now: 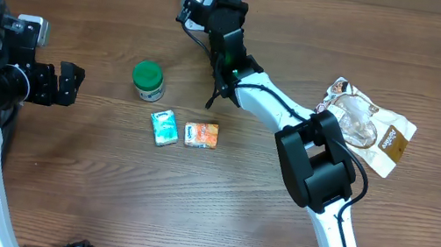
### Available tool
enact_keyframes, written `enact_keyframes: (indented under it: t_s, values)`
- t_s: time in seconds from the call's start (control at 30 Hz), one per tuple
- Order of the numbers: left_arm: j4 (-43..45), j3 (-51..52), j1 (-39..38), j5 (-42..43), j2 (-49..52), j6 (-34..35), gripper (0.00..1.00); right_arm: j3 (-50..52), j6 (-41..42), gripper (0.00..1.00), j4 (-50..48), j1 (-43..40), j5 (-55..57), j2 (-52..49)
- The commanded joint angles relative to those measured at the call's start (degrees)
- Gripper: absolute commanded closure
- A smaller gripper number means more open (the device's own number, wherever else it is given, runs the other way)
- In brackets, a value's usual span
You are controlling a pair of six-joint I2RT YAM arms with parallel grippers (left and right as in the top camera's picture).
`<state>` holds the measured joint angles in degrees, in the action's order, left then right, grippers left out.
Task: Scan the item barcode
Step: 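Hold the wipes packet in front of the white scanner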
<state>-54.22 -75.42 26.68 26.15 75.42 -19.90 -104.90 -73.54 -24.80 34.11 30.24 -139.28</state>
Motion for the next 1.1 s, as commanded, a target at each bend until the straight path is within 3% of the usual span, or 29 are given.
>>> enact_keyframes:
  t_s: [0.0, 0.53, 0.83, 1.07]
  values:
    - [0.1, -0.1, 0.3, 0.2, 0.2, -0.5, 0.0, -1.1, -2.1, 0.96, -0.9, -0.3, -0.9, 0.3]
    - [0.1, -0.1, 0.3, 0.2, 0.2, -0.5, 0.0, -1.1, -13.6, 0.96, 0.9, -0.1, -4.5, -0.5]
    - [0.1, -0.1, 0.3, 0.2, 0.2, -0.5, 0.0, -1.1, -13.6, 0.96, 3.0, 0.0, -5.0, -0.5]
    - [0.1, -0.1, 0.3, 0.2, 0.2, -0.5, 0.01, -1.1, -13.8, 0.96, -1.8, 0.0, -4.6, -0.2]
